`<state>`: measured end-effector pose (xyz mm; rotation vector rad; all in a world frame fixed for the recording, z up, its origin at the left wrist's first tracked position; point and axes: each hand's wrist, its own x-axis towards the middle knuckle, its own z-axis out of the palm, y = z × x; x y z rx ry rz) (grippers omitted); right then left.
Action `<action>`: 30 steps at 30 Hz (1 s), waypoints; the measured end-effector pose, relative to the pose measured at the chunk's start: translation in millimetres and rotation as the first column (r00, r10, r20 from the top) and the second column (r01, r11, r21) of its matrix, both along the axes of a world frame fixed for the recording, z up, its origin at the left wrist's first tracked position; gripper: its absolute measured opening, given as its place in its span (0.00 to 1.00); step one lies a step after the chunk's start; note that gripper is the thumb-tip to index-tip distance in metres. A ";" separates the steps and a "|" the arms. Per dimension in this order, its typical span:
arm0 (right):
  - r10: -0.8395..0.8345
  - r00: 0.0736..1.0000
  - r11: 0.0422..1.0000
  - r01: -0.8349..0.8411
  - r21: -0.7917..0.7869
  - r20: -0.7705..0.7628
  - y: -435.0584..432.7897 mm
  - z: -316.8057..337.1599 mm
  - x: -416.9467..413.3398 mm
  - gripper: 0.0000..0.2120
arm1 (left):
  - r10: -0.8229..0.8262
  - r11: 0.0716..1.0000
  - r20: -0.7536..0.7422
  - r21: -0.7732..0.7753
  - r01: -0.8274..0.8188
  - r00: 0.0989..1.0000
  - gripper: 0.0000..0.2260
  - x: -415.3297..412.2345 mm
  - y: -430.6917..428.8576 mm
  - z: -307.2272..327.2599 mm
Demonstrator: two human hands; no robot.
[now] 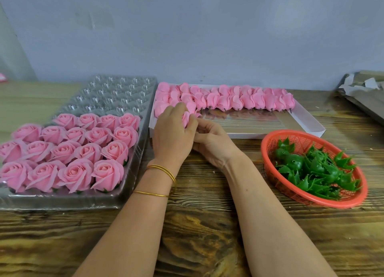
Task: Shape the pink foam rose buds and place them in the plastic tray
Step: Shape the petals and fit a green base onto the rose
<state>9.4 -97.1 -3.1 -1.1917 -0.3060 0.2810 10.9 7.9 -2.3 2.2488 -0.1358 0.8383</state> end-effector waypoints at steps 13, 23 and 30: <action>-0.096 0.994 0.995 0.095 -0.021 -0.057 0.3 2.6 0.4 0.15 | -0.073 0.997 0.003 -0.029 0.073 0.997 0.09 2.5 0.1 0.0; -0.154 0.988 0.985 0.152 -0.079 -0.020 0.7 0.3 2.5 0.15 | 0.018 0.998 -0.002 0.063 -0.018 1.000 0.07 -1.2 0.6 0.6; -0.139 0.989 0.989 0.136 -0.050 -0.042 1.2 -0.5 3.0 0.15 | -0.040 0.999 0.012 -0.015 0.041 0.999 0.08 3.4 -0.5 -1.4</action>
